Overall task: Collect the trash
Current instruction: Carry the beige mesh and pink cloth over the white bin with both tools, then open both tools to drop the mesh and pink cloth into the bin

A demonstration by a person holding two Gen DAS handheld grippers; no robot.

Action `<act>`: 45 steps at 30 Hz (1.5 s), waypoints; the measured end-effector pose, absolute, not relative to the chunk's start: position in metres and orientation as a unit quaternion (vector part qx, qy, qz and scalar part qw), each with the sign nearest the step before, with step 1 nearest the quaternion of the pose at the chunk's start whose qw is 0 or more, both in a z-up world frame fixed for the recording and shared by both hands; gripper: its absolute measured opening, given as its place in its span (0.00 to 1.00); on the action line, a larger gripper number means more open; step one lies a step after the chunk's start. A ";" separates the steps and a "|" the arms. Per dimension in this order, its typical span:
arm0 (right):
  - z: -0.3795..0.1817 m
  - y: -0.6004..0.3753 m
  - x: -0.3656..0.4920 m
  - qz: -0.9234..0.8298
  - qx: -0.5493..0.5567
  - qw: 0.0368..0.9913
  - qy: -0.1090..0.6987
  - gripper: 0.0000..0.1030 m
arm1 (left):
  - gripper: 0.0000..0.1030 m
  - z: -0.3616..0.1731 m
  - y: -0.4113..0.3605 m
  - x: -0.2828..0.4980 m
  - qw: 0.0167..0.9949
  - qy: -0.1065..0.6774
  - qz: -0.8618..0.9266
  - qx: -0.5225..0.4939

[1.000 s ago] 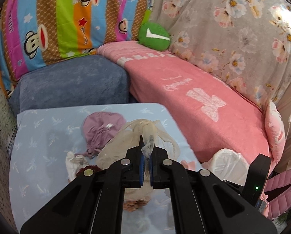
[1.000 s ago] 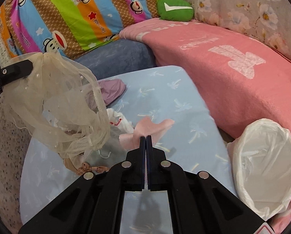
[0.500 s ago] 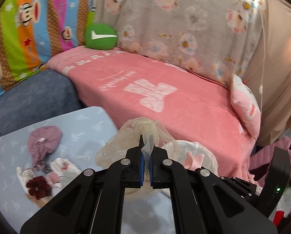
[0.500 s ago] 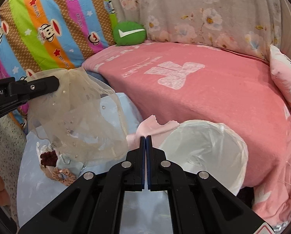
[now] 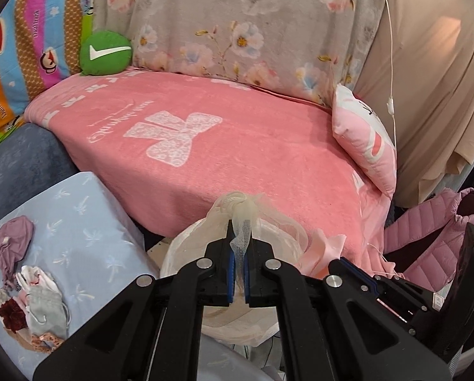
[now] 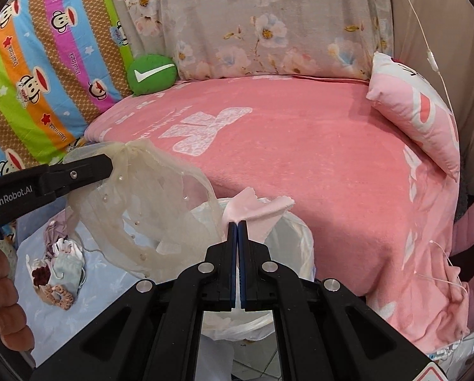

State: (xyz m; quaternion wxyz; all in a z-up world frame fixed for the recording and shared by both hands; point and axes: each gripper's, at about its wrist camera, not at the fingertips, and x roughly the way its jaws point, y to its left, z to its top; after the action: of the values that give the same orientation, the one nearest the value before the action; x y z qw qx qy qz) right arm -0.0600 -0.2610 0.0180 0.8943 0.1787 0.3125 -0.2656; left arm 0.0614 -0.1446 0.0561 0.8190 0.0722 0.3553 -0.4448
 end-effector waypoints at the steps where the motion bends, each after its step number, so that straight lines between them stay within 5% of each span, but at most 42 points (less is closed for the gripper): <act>1: 0.018 -0.264 -0.062 -0.268 0.181 0.894 0.311 0.01 | 0.04 0.055 -0.148 0.060 0.818 0.357 -0.446 0.073; 13: 0.015 -0.283 -0.057 -0.269 0.192 0.892 0.308 0.01 | 0.06 0.036 -0.175 0.071 0.801 0.388 -0.448 0.079; 16: 0.015 -0.283 -0.050 -0.266 0.192 0.893 0.310 0.01 | 0.31 0.031 -0.174 0.078 0.807 0.393 -0.433 0.079; 18: 0.014 -0.283 -0.046 -0.263 0.192 0.893 0.311 0.01 | 0.65 0.030 -0.170 0.081 0.817 0.390 -0.417 0.073; 20: 0.013 -0.283 -0.040 -0.259 0.192 0.893 0.314 0.02 | 0.73 0.030 -0.164 0.084 0.828 0.383 -0.404 0.068; 27: 0.013 -0.279 -0.027 -0.257 0.191 0.895 0.311 0.24 | 0.73 0.026 -0.150 0.096 0.839 0.383 -0.380 0.070; 45: 0.015 -0.239 -0.015 -0.230 0.175 0.903 0.318 0.35 | 0.73 0.019 -0.108 0.102 0.854 0.387 -0.343 0.051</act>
State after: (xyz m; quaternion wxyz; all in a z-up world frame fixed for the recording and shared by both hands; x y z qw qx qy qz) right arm -0.0146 -0.2386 0.0148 0.9032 0.1752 0.3176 -0.2296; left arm 0.1023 -0.1084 0.0188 0.8540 0.0515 0.3875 -0.3432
